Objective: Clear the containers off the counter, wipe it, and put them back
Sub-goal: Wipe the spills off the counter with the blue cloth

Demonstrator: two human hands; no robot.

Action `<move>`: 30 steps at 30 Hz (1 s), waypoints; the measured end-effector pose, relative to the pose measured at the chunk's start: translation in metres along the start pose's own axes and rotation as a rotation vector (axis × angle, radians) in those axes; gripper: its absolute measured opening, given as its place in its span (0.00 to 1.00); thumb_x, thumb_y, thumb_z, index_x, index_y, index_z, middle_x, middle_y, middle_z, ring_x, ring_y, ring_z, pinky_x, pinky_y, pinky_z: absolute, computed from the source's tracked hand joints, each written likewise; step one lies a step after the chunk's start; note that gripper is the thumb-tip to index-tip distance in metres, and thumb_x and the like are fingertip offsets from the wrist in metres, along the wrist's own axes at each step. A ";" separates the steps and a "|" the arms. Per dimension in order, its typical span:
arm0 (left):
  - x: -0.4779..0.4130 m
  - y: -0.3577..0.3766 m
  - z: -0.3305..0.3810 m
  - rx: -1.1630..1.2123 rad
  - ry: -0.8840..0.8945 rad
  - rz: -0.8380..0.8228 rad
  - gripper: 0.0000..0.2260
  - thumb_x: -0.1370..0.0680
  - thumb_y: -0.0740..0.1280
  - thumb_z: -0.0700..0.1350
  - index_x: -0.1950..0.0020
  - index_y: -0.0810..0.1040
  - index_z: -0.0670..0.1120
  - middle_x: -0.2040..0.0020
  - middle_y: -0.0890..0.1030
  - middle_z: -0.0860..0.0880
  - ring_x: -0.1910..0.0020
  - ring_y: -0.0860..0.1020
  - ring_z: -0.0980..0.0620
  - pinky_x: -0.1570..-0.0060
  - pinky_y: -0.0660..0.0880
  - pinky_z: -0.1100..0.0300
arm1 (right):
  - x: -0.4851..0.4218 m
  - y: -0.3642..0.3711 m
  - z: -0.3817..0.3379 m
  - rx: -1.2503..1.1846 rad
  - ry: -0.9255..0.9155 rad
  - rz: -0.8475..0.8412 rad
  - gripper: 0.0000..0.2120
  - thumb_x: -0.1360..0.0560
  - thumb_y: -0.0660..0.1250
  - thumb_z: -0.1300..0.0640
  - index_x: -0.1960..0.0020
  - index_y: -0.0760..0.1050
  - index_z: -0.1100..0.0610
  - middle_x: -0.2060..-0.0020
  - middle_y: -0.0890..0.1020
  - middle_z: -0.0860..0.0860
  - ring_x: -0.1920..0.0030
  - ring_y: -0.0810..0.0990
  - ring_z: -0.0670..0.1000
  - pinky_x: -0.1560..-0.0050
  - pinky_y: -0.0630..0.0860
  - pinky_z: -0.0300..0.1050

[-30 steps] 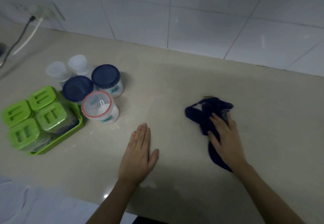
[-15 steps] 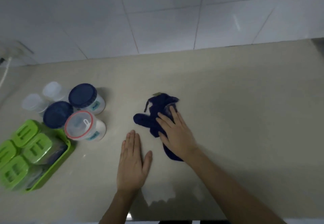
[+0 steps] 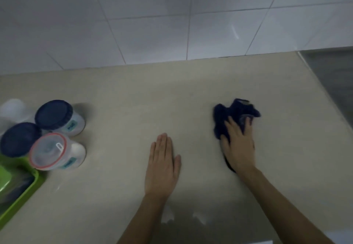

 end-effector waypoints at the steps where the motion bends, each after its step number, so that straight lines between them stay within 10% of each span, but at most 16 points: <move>1: 0.000 0.000 -0.001 -0.008 0.001 0.002 0.26 0.19 0.51 0.51 0.25 0.59 0.38 0.23 0.59 0.41 0.23 0.56 0.47 0.25 0.49 0.51 | 0.002 0.011 -0.028 -0.013 -0.122 -0.040 0.22 0.24 0.58 0.52 0.33 0.70 0.59 0.32 0.73 0.55 0.28 0.57 0.67 0.30 0.61 0.65; 5: 0.000 -0.002 0.002 0.013 -0.046 0.010 0.27 0.19 0.51 0.52 0.23 0.54 0.40 0.22 0.56 0.43 0.22 0.51 0.50 0.24 0.46 0.53 | 0.002 0.039 -0.092 0.001 -0.440 -0.183 0.23 0.23 0.55 0.49 0.31 0.68 0.54 0.29 0.70 0.50 0.25 0.57 0.60 0.26 0.58 0.59; 15: -0.005 -0.003 0.000 0.164 -0.047 0.073 0.28 0.23 0.60 0.50 0.26 0.62 0.37 0.24 0.62 0.41 0.24 0.58 0.46 0.25 0.52 0.52 | -0.052 -0.007 0.037 -0.014 0.000 -0.088 0.22 0.22 0.57 0.54 0.29 0.64 0.57 0.29 0.70 0.55 0.26 0.54 0.61 0.29 0.61 0.64; 24: 0.026 -0.046 -0.059 0.239 -0.315 0.190 0.28 0.20 0.56 0.52 0.23 0.54 0.43 0.23 0.59 0.45 0.24 0.55 0.52 0.24 0.50 0.55 | 0.003 0.056 -0.151 -0.096 -0.558 -0.303 0.24 0.24 0.61 0.52 0.29 0.66 0.55 0.28 0.68 0.49 0.25 0.55 0.61 0.25 0.53 0.61; 30: 0.040 -0.036 -0.073 0.122 -0.234 0.068 0.28 0.21 0.54 0.53 0.24 0.58 0.40 0.23 0.58 0.44 0.23 0.55 0.48 0.24 0.44 0.57 | -0.030 0.032 -0.066 -0.102 -0.423 -0.236 0.21 0.24 0.58 0.50 0.32 0.70 0.54 0.31 0.72 0.51 0.27 0.60 0.61 0.33 0.65 0.62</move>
Point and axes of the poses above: each hand's wrist, its own x-axis away from the middle knuckle, its own y-axis out of the palm, z = x × y, the point moved 2 cm from there along -x, towards the middle knuckle
